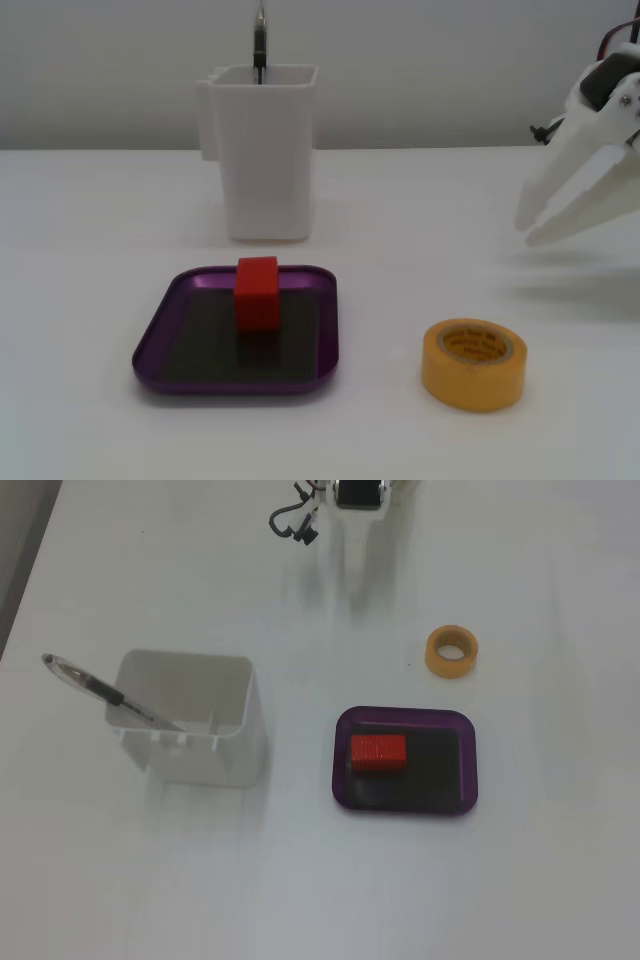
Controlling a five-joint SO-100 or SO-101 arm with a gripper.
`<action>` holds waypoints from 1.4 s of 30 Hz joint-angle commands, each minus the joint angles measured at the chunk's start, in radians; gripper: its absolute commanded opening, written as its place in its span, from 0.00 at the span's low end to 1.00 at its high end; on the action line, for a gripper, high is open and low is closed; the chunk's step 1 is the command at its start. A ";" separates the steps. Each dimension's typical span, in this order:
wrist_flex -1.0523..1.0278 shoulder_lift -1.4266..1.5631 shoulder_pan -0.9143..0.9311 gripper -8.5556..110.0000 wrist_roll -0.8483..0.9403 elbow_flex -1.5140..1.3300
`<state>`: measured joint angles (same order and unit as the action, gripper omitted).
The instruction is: Remove the cube from the box.
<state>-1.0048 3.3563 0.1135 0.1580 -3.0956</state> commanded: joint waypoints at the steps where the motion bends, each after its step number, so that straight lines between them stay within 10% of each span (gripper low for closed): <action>1: 0.009 0.086 -0.009 0.07 0.003 -0.011; 42: 0.212 -0.032 -0.009 0.09 -0.005 0.284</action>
<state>-0.8176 3.3471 0.1135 0.1580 -2.8900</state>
